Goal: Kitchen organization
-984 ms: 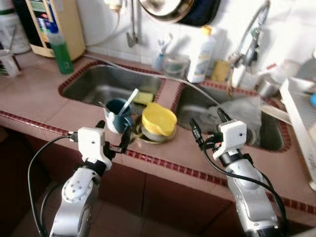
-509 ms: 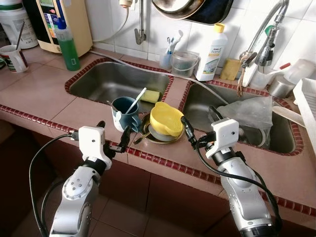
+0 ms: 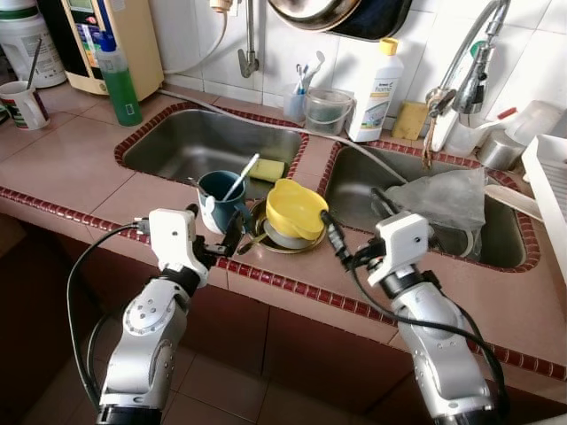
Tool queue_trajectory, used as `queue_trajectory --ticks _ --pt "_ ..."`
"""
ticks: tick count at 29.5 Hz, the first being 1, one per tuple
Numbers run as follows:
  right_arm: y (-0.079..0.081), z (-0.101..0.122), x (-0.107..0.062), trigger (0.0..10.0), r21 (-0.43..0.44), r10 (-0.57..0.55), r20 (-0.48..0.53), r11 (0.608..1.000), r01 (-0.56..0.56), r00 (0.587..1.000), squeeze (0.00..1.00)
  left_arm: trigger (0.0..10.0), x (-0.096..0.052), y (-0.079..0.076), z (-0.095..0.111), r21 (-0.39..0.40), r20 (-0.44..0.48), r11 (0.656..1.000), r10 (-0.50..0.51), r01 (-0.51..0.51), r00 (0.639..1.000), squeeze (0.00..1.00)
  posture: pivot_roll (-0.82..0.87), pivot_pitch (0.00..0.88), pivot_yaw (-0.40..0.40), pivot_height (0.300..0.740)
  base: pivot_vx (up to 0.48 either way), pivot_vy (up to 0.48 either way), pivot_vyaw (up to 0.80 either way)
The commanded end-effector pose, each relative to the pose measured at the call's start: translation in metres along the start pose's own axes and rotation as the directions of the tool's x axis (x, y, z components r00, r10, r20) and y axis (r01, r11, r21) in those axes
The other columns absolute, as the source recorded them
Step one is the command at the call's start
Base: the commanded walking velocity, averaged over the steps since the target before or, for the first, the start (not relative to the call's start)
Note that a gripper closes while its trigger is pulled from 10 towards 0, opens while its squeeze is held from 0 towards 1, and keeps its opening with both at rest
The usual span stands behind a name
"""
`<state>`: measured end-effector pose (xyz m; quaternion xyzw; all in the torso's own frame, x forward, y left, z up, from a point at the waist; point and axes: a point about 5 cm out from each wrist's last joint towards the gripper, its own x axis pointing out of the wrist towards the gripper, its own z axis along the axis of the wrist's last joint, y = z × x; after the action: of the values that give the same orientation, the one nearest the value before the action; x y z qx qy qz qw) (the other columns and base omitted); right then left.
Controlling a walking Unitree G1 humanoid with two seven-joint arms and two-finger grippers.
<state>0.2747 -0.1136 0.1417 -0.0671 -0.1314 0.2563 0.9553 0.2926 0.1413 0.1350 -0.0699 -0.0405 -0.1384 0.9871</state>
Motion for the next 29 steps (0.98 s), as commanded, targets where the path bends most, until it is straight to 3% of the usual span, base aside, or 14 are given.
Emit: queue_trajectory --ticks 1,13,18,19,20,29 --pt "0.003 0.004 -0.003 10.0 -0.011 0.046 -0.003 0.999 -0.046 0.999 0.0 10.0 0.002 -0.001 -0.002 -0.008 -0.015 1.0 0.001 -0.001 1.0 0.0 -0.05 0.043 -0.033 0.74 0.0 0.0 0.0" --pt "0.022 0.002 -0.015 10.0 0.013 0.242 -0.065 0.97 -0.242 0.968 0.0 10.0 0.012 0.005 0.005 0.002 0.009 1.0 0.017 -0.017 1.0 0.0 -0.05 0.048 -0.039 0.74 0.0 0.0 0.0" --pt "0.025 0.003 -0.014 10.0 0.019 0.25 -0.066 0.968 -0.249 0.966 0.0 10.0 0.02 0.008 0.011 0.012 0.03 1.0 0.027 -0.027 0.999 0.0 -0.05 0.047 -0.039 0.74 0.0 0.0 0.0" --pt "0.025 0.004 -0.014 10.0 0.017 0.25 -0.064 0.968 -0.249 0.966 0.0 10.0 0.023 0.007 0.012 0.075 0.033 0.997 0.012 -0.014 0.999 0.0 -0.05 0.048 -0.039 0.74 0.0 0.0 0.0" --pt "0.024 0.005 -0.014 10.0 0.018 0.25 -0.064 0.968 -0.25 0.966 0.0 10.0 0.025 0.006 0.012 0.08 0.033 0.997 0.01 -0.013 0.999 0.0 -0.05 0.049 -0.04 0.74 0.0 0.0 0.0" --pt "0.024 0.007 -0.014 10.0 0.015 0.248 -0.069 0.969 -0.248 0.966 0.0 10.0 0.036 0.004 0.02 0.043 0.07 0.999 0.01 -0.013 0.998 0.0 -0.06 0.049 -0.039 0.74 0.0 0.0 0.0"
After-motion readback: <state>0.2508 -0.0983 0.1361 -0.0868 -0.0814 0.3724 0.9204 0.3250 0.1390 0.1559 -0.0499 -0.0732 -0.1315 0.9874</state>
